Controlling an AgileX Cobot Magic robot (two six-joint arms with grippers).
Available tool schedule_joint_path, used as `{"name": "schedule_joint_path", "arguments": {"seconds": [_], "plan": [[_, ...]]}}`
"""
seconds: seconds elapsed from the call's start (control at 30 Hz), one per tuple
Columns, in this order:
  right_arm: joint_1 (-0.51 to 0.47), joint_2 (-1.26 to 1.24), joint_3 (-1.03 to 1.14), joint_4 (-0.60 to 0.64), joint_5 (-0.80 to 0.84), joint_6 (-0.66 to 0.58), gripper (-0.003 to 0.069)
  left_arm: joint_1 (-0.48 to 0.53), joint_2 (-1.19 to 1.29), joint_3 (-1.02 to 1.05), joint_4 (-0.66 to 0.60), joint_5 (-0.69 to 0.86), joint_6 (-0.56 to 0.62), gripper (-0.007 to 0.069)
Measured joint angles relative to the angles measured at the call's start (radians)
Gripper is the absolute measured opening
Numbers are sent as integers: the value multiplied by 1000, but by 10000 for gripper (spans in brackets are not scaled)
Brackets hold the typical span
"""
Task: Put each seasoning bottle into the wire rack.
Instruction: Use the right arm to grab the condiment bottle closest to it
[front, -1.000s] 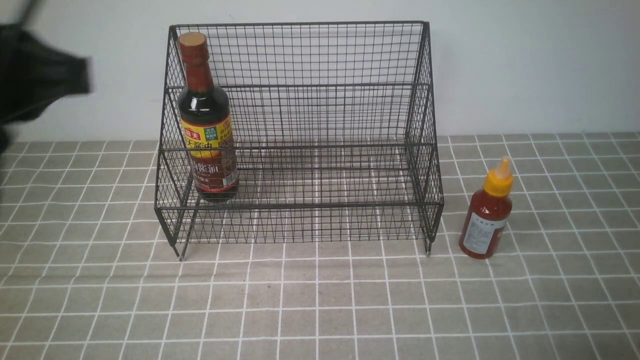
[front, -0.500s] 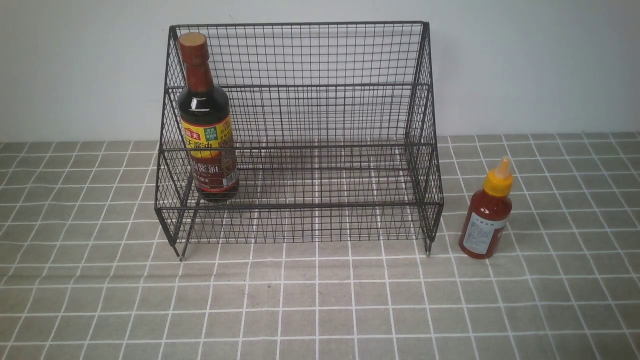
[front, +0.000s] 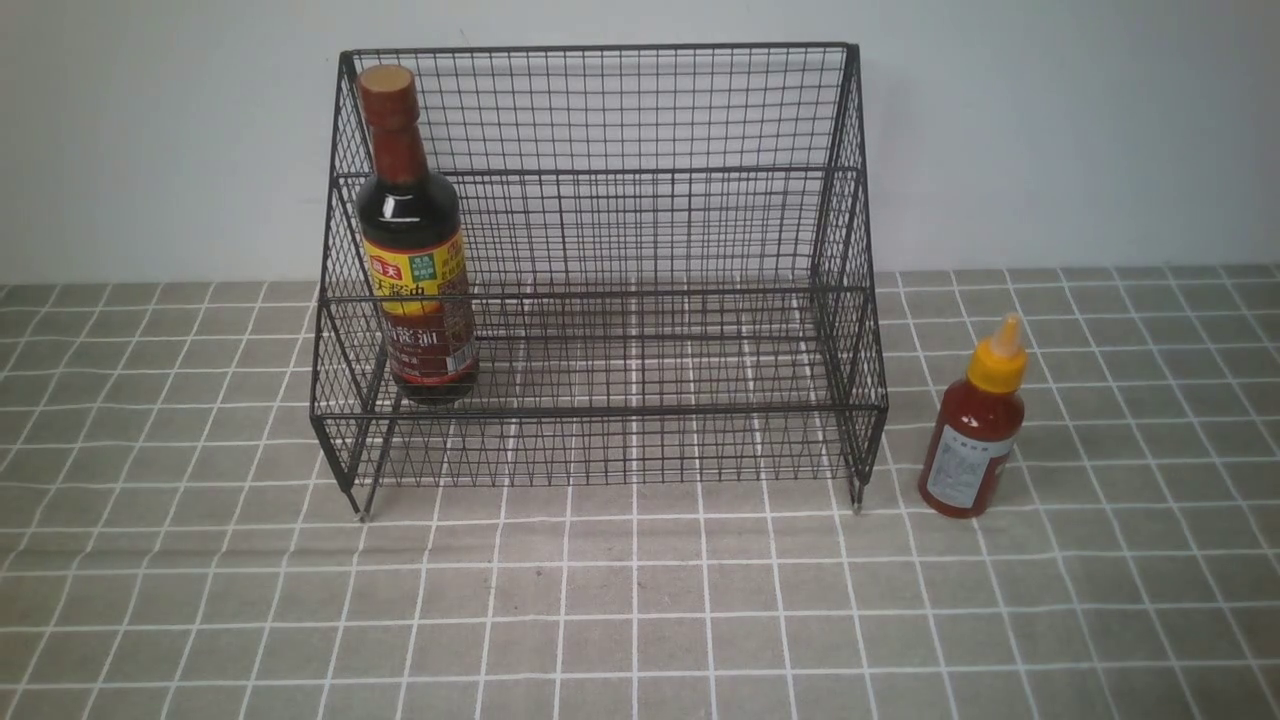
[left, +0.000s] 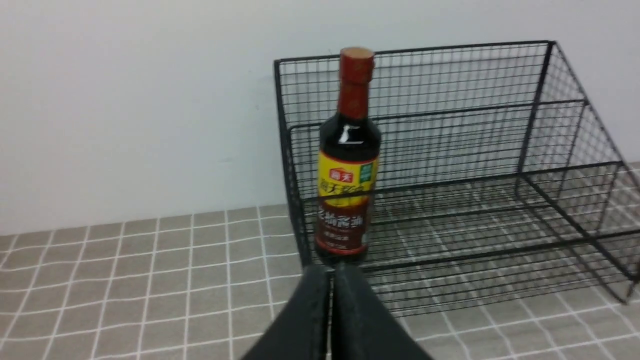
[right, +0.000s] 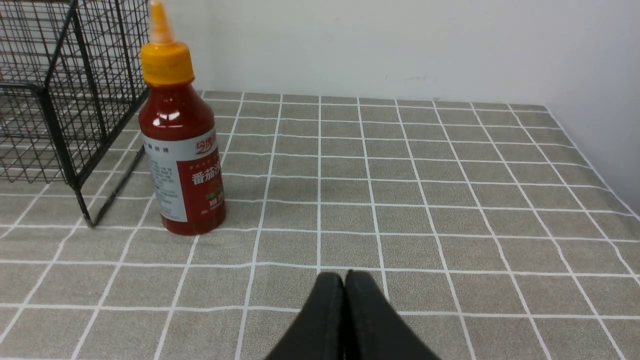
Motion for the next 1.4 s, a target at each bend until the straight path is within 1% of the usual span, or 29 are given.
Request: {"name": "schedule_joint_path", "arguments": {"seconds": [0.17,0.37,0.77,1.4], "plan": [[0,0,0,0,0,0,-13,86,-178,333,0,-160,24,-7],[0,0,0,0,0,0,-13,107,-232,553,15,-179,30,-7],[0,0,0,0,0,23,-13,107,-232,567,23,-186,31,-7],[0,0,0,-8,-5,25,-13,107,-232,567,23,-187,31,-7]]}}
